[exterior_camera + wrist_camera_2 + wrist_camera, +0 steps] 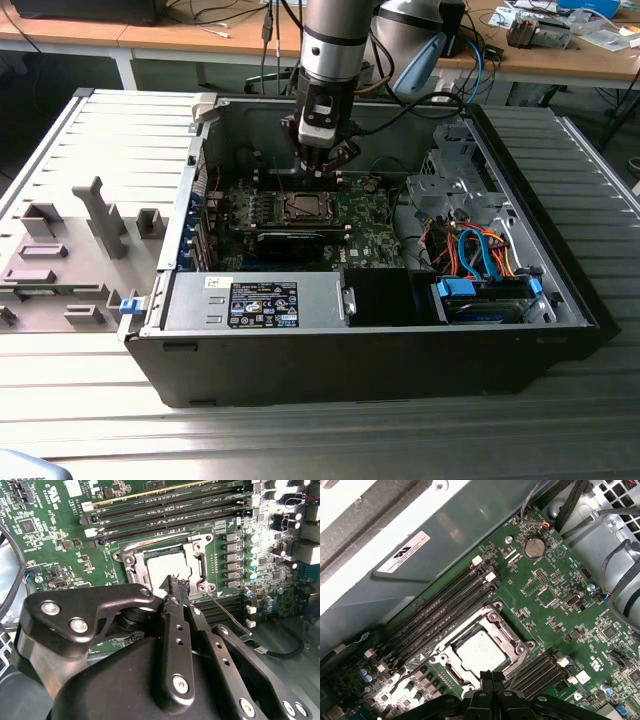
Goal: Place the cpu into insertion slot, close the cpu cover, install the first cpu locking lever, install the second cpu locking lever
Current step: 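Install the first cpu locking lever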
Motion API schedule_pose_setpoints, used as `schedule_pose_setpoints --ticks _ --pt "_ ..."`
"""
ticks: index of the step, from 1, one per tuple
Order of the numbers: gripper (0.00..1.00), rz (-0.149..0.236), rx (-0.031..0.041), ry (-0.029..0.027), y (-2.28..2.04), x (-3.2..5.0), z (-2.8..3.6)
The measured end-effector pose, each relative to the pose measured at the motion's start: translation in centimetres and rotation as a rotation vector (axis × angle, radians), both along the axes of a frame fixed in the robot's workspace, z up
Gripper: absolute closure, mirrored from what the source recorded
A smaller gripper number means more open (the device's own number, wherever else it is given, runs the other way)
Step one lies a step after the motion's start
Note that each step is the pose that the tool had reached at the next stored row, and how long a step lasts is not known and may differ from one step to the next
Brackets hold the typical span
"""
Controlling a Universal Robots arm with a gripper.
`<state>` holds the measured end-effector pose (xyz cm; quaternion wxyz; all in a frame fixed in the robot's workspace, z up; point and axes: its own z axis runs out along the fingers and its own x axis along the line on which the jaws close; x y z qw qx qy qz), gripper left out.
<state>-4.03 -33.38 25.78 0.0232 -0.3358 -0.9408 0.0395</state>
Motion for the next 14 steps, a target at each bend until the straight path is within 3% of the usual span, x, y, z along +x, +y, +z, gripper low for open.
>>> schedule_pose_setpoints --ticks 14 --pt "0.89 0.039 -0.0001 0.0000 0.00 0.00 0.00"
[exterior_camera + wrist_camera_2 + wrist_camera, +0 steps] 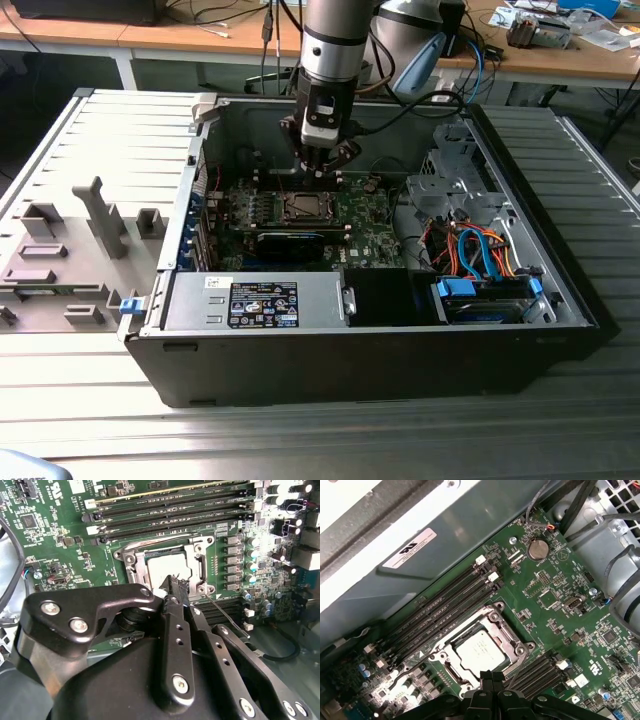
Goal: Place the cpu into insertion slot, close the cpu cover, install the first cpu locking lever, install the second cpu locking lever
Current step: 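Install the first cpu locking lever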
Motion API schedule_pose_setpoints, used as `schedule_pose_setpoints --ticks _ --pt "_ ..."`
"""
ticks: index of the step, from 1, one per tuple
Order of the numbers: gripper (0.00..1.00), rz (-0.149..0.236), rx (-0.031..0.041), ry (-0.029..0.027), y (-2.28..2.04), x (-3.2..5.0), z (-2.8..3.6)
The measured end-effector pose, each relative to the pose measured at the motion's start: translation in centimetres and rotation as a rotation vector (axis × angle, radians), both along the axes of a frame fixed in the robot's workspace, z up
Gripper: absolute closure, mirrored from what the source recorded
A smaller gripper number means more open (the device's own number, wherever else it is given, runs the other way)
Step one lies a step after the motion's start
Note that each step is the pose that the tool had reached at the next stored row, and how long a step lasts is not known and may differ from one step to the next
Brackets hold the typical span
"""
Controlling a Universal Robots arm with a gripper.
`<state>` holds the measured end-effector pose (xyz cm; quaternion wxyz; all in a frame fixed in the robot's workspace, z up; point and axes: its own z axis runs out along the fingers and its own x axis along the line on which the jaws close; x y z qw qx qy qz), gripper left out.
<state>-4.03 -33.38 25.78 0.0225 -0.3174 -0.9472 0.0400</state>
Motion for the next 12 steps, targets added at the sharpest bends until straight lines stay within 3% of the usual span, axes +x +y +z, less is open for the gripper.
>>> schedule_pose_setpoints --ticks 8,9,10,12 --pt "0.89 0.006 0.0000 -0.0001 0.00 0.00 0.00" --pt "0.89 0.006 -0.0002 -0.0057 0.00 -0.01 -0.02" --pt "0.89 0.006 -0.0001 -0.0179 0.01 -0.01 -0.03" --pt "0.89 0.006 -0.0001 -0.0654 0.00 -0.02 -0.05"
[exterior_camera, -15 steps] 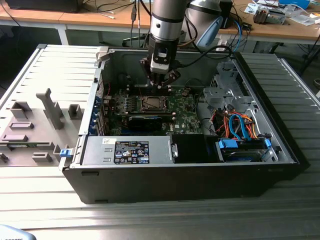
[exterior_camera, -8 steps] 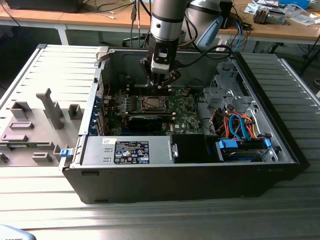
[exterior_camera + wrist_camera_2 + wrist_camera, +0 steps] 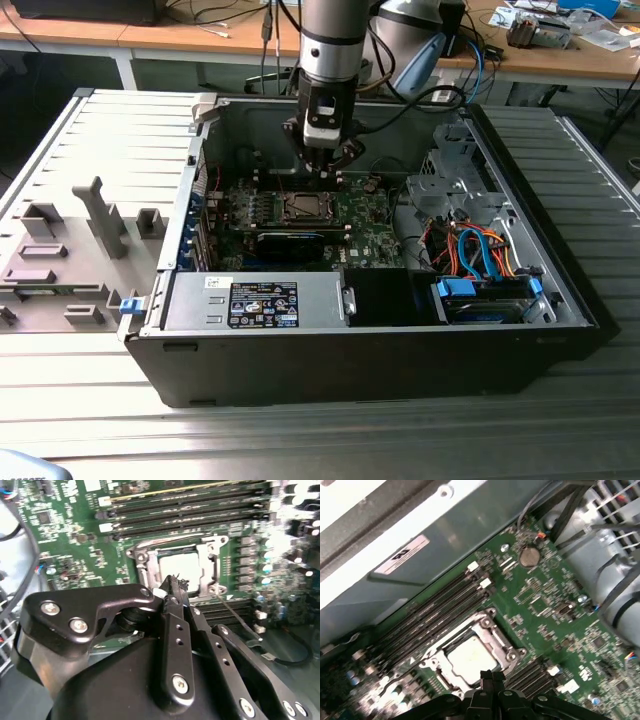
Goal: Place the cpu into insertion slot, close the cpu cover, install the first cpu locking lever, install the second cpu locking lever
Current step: 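Install the first cpu locking lever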
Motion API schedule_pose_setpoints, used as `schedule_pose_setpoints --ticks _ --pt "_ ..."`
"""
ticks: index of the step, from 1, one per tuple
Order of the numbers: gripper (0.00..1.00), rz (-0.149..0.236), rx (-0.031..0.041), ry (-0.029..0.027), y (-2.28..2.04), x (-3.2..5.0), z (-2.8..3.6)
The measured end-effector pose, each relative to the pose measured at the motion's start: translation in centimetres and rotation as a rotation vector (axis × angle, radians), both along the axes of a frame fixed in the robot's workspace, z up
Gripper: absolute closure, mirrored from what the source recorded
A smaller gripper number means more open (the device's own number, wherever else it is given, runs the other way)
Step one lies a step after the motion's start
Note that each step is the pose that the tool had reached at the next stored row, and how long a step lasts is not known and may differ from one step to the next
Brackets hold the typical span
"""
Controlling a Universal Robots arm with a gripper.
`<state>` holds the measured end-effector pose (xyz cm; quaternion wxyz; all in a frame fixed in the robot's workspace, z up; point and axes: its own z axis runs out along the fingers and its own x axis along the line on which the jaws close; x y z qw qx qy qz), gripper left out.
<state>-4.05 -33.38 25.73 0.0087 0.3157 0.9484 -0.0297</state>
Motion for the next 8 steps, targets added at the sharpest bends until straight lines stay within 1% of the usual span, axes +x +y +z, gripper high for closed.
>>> schedule_pose_setpoints --ticks 1,2,4,8 --pt "0.89 0.000 0.0003 -0.0003 0.00 0.00 -0.01" --pt "0.89 0.000 0.0065 -0.0002 -0.01 0.00 0.00" --pt "0.89 0.000 0.0556 -0.0004 0.00 0.00 -0.02" --pt "0.89 0.000 0.0557 -0.0004 0.00 0.00 -0.02"
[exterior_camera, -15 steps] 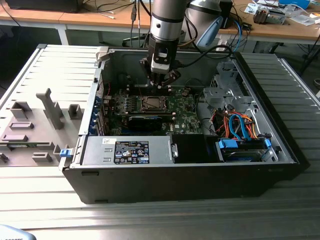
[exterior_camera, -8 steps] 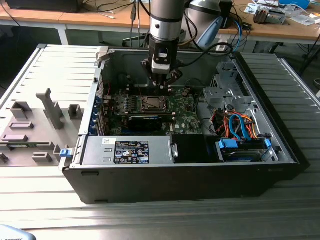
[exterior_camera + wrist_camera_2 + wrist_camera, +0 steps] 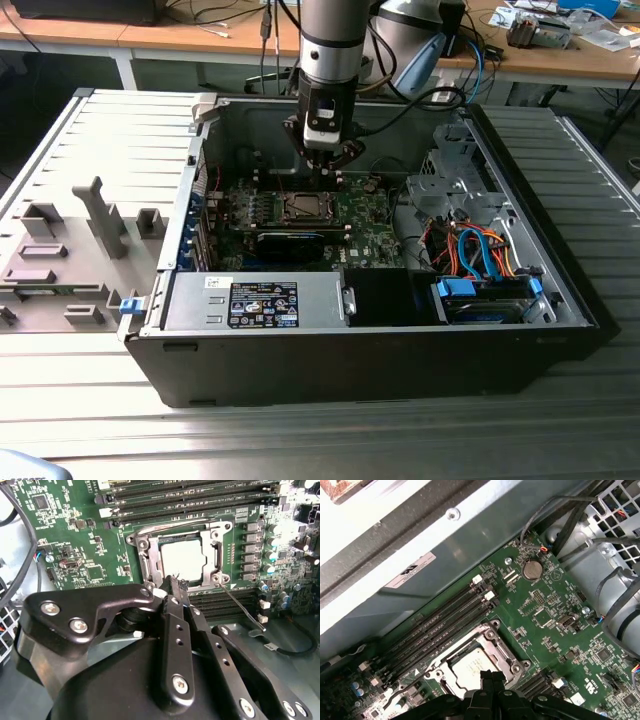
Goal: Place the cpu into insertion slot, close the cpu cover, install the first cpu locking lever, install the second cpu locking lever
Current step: 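Install the first cpu locking lever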
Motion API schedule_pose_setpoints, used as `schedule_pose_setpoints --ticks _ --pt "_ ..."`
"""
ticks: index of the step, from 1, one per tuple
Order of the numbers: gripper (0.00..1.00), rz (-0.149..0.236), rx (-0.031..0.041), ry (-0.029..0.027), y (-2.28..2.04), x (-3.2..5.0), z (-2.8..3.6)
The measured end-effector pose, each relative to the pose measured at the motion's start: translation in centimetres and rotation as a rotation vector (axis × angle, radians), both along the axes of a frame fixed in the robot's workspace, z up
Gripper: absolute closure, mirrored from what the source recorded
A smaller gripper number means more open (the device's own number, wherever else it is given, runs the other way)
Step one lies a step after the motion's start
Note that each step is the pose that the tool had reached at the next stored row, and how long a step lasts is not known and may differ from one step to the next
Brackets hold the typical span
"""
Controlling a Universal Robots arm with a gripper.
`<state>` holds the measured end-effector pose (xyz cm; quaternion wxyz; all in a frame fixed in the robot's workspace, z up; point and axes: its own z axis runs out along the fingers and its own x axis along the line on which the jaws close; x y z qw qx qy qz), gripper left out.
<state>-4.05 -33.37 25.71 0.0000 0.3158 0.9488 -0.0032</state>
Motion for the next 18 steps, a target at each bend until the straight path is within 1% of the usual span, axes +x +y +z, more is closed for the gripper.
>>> schedule_pose_setpoints --ticks 4,7,10,18 --pt "0.89 0.002 -0.0002 0.0000 0.00 0.00 0.00" --pt "0.89 0.013 -0.0008 0.0000 0.00 0.00 0.00" --pt "0.89 0.042 -0.0008 0.0000 0.00 0.00 0.00" --pt "0.89 0.080 -0.0008 0.0000 0.00 0.00 0.00"
